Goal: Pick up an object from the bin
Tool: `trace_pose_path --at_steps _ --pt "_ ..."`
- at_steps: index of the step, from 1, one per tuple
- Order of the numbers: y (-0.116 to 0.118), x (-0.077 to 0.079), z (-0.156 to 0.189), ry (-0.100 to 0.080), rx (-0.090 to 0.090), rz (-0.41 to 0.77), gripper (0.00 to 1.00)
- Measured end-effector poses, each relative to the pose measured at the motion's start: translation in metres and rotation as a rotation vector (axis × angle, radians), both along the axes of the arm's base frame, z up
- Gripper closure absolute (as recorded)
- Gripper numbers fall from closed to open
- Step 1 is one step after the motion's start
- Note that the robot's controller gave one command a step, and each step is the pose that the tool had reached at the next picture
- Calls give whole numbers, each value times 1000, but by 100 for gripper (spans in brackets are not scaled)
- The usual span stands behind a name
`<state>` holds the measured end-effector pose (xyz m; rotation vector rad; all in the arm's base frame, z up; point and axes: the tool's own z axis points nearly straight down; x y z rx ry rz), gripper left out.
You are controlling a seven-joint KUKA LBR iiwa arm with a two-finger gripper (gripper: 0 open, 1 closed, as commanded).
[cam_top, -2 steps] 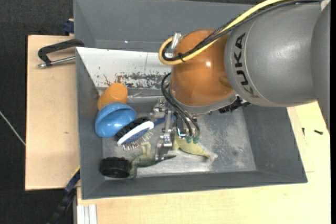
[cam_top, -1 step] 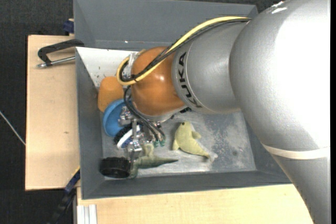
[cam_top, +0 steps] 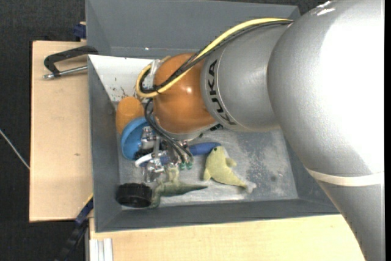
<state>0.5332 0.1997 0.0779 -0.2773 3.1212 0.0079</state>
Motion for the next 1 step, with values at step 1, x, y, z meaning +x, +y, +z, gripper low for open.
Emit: trace_pose_path --at_steps 1 --pt "-2 0 149 -5 1 -47 100"
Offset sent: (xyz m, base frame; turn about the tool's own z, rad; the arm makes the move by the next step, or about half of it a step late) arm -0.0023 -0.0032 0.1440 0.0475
